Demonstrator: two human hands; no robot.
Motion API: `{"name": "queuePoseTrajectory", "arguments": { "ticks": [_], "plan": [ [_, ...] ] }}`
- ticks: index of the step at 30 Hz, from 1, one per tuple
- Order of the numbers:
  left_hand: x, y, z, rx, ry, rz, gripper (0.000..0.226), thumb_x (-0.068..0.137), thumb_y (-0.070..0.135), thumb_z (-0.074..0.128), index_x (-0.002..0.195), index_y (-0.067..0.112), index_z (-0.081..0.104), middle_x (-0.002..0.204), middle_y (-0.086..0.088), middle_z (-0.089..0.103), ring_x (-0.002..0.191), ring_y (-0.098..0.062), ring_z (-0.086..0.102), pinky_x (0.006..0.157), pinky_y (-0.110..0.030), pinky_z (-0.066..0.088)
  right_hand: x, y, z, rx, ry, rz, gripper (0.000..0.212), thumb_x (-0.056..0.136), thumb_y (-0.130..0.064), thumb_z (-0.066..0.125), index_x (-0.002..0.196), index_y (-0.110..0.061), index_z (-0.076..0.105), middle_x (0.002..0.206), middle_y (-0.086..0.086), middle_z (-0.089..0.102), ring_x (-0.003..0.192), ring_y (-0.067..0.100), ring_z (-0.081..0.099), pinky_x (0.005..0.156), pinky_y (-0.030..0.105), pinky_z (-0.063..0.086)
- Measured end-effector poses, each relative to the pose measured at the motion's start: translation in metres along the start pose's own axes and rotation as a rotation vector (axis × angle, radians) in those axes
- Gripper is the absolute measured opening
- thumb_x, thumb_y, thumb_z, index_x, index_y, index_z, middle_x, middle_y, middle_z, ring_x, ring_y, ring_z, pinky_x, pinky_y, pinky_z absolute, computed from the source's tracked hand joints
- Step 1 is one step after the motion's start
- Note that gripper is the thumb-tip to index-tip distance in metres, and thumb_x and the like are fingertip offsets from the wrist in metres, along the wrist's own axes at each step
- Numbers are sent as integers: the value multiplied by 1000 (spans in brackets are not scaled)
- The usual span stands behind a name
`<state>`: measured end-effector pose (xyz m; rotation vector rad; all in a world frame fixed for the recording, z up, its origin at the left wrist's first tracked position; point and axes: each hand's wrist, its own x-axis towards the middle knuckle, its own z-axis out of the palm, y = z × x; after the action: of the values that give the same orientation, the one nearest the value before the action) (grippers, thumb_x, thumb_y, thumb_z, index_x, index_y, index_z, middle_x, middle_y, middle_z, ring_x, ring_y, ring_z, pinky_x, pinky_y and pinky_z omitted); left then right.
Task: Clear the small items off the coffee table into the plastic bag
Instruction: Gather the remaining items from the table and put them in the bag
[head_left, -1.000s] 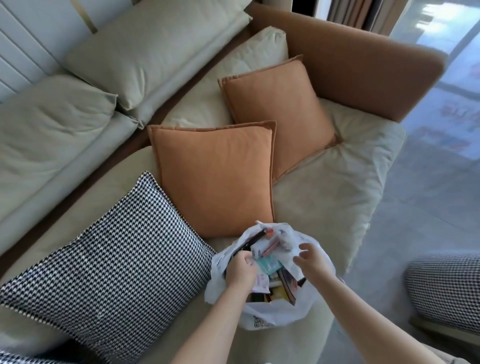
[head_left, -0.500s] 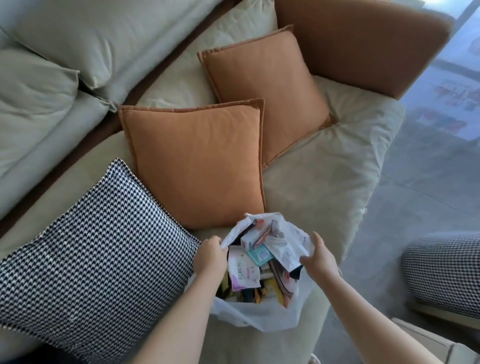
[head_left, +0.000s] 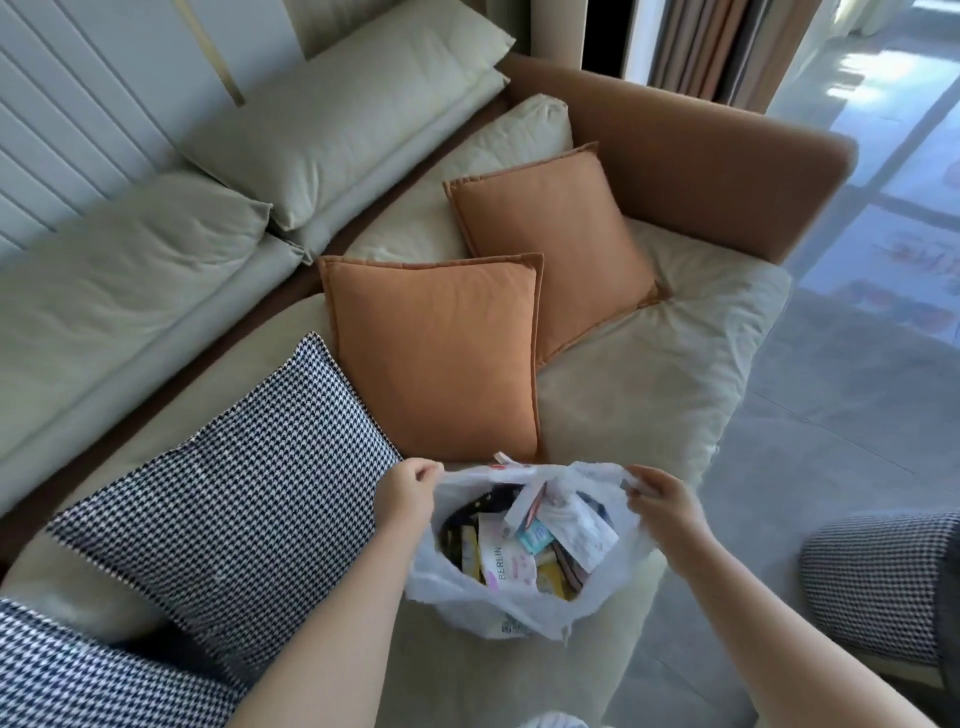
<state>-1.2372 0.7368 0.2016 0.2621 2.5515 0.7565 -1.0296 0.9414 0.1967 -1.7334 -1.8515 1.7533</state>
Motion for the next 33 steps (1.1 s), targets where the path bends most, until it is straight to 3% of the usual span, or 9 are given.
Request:
{"name": "queuePoseTrajectory", "arguments": {
  "ticks": [4,7,10,13,16,20,24,26,33],
  "plan": [
    [-14,0,-17,-77,126,-48,31,95,28,53,112,7,68,95,-2,69,73,-13,56,57,-24,42,-12,-13,-19,-20,10,-51,45,82,9,50,117,-14,66,85,0,65,67,11,56,57,22,43],
    [-23,-14,-15,-76,143,-86,27,95,28,52,107,11,69,92,-5,70,76,-23,63,63,-30,48,-21,-3,-16,-79,-18,-65,43,82,9,51,116,-14,65,78,-8,64,66,6,56,55,18,41],
    [-29,-33,-7,36,62,-96,14,93,23,55,98,15,66,94,-5,68,68,-15,52,58,-26,39,-27,8,-3,-166,-50,-62,48,81,6,56,124,-15,58,100,1,64,75,17,57,59,24,44],
    [-31,-36,-7,34,45,-134,24,92,18,58,116,17,61,101,-3,64,67,-11,51,52,-22,36,-28,8,5,-260,-98,-97,56,81,2,61,132,-17,50,126,5,57,97,21,57,75,28,46],
    [-33,-32,-10,15,48,-140,30,92,14,55,123,17,56,98,-1,62,73,-16,56,55,-25,40,-31,5,6,-377,-122,-160,59,82,-3,62,136,-18,45,133,5,51,113,22,52,86,31,45],
    [-45,-16,-18,62,50,-91,37,93,10,52,130,15,53,116,-7,63,95,-22,62,69,-29,47,-41,0,0,-441,-98,-188,62,82,-9,62,139,-19,40,130,9,49,109,22,52,80,25,42],
    [-68,3,-25,191,102,-4,41,93,12,52,133,16,52,135,-1,56,119,-20,54,90,-34,49,-54,-6,-12,-449,-78,-191,63,83,-10,62,141,-15,38,126,10,51,108,22,53,79,25,43],
    [-86,14,-25,233,92,48,40,94,15,52,133,16,51,134,-1,56,119,-19,53,93,-35,48,-66,-7,-20,-453,-80,-190,60,83,-12,62,139,-15,41,123,9,53,106,22,53,79,24,42],
    [-164,52,-1,318,-195,208,36,94,33,46,130,25,51,118,1,64,107,-21,60,85,-33,51,-117,18,-55,-635,-79,-271,31,85,-18,55,116,-12,55,98,1,54,90,22,54,73,27,42]
  ]
}}
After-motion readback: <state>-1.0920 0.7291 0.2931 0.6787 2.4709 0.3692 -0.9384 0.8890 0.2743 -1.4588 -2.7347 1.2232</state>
